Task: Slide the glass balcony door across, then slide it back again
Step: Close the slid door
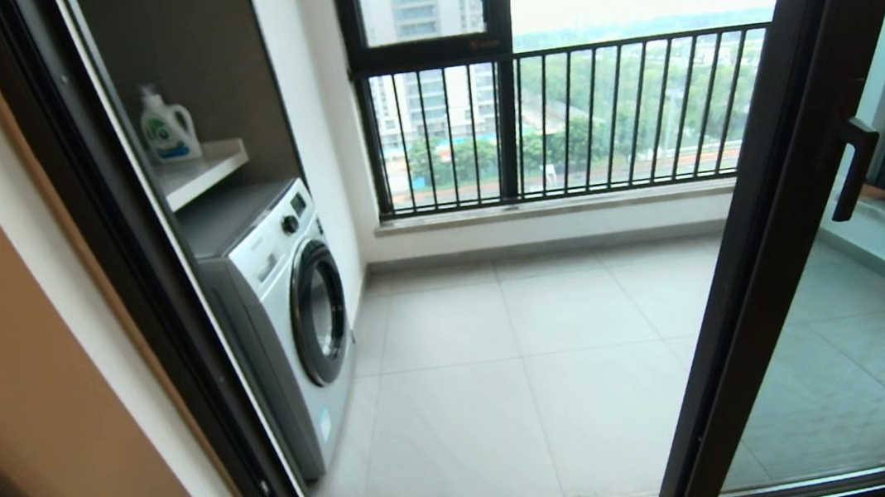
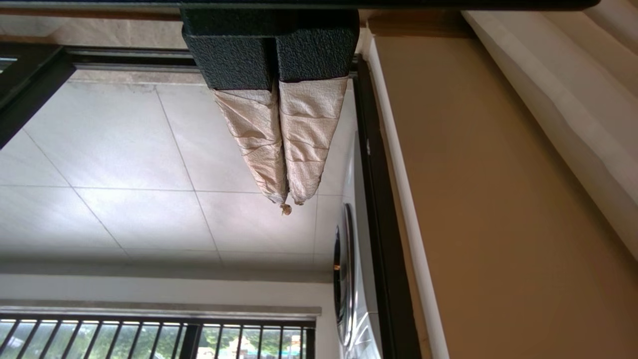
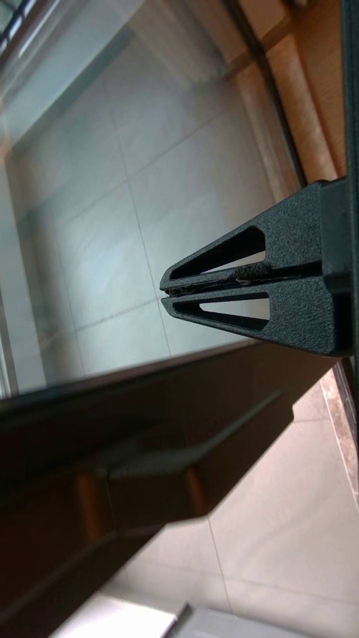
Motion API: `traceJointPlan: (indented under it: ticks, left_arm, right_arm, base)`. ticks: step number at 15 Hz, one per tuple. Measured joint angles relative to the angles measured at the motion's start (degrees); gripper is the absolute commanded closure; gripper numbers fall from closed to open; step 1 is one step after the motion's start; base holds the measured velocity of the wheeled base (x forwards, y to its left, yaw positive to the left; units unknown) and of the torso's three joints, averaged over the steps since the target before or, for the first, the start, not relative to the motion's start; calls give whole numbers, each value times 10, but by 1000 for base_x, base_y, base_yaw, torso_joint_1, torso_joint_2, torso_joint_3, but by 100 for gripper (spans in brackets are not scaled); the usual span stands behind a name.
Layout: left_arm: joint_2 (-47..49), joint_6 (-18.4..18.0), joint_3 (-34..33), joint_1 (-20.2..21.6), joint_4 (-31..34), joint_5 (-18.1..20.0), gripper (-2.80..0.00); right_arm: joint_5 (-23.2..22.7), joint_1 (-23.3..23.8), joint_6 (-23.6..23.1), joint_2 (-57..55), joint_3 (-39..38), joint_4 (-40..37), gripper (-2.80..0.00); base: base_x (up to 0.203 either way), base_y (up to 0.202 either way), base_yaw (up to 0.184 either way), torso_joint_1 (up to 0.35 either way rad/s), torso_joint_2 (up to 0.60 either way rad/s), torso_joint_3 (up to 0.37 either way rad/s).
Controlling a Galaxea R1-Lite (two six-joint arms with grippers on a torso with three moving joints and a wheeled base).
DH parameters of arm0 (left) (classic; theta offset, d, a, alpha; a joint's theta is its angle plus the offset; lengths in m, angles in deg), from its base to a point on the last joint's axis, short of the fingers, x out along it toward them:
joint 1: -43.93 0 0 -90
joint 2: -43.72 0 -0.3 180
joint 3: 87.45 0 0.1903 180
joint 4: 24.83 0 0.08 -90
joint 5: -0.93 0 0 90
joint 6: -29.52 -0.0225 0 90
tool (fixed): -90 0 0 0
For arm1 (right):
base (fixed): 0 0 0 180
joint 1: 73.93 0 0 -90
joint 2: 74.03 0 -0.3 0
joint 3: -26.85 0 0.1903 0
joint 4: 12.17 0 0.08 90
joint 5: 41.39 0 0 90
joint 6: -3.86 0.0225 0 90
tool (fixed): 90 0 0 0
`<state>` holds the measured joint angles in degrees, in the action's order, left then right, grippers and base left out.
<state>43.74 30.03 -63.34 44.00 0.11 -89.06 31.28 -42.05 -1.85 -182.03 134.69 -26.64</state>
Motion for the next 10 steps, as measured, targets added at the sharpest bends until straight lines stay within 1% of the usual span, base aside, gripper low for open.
traceJointPlan:
  ticks: [4,7,10]
  left_arm:
    - [0,0,0,0,0,0,0]
    - [0,0,0,0,0,0,0]
    - [0,0,0,0,0,0,0]
  right_arm:
    - [-23,-20,0,-8,4,-2,0]
    - [-45,-24,-1,-10,10,-2,0]
    - [-47,-27,-1,-11,20,-2,0]
  base:
    - [0,0,0,0,0,0]
    - [0,0,0,0,0,0]
    - [0,0,0,0,0,0]
